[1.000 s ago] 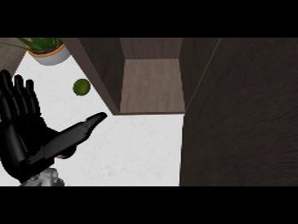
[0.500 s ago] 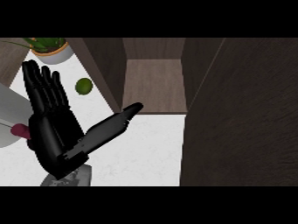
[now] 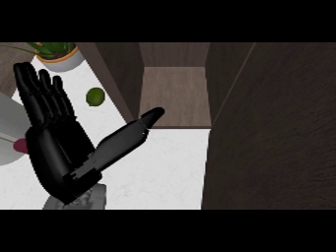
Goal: Pick up the wine, place it into the cabinet and close the cabinet
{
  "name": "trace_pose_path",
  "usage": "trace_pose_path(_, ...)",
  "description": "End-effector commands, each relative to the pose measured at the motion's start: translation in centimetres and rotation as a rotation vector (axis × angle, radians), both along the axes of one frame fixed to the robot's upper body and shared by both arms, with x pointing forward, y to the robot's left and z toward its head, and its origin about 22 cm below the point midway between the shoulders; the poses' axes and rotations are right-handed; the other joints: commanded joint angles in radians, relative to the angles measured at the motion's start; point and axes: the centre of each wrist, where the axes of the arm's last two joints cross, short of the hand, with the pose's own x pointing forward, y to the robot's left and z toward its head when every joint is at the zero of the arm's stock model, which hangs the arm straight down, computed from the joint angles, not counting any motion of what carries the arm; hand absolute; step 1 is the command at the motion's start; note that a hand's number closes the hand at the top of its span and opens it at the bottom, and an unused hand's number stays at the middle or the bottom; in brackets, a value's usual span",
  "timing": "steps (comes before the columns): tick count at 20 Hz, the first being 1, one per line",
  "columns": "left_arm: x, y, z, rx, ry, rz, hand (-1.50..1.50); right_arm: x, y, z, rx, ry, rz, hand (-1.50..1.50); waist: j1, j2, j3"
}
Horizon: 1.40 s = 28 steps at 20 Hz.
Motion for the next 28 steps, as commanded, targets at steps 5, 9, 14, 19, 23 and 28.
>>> trace_pose_path(5, -3.5, 1.7, 1.2, -0.032, 0.014, 0.08, -1.5, -1.7, -0.2, 1.5, 0.017, -0.029, -0.028, -1.5, 0.005, -0.002, 0.0)
trace_pose_path(9, -3.5, 1.8, 0.5, -0.031, 0.03, 0.121, -1.5, -1.9, 0.1, 2.0, 0.01, -0.031, -0.007, -1.5, 0.0, 0.0, 0.0)
trace_pose_path(14, -4.2, 2.6, 2.0, -0.033, 0.035, 0.175, -1.5, -0.9, 0.3, 2.8, 0.011, -0.049, -0.018, -1.5, 0.002, 0.0, 0.0)
trace_pose_path(19, -4.9, 6.3, 2.8, -0.026, 0.051, 0.203, -1.5, -2.5, 0.1, 3.1, 0.01, -0.036, -0.034, -1.5, 0.0, 0.001, 0.0)
trace_pose_path(23, -6.1, 7.3, 1.4, -0.061, 0.09, 0.222, -1.5, -1.9, -0.2, 3.1, -0.01, -0.049, -0.017, -1.5, 0.002, 0.001, -0.001)
trace_pose_path(28, -7.0, 7.5, -1.5, -0.127, 0.128, 0.224, -1.5, -2.3, 1.4, 2.9, 0.03, -0.03, -0.028, -1.5, 0.001, 0.001, -0.002)
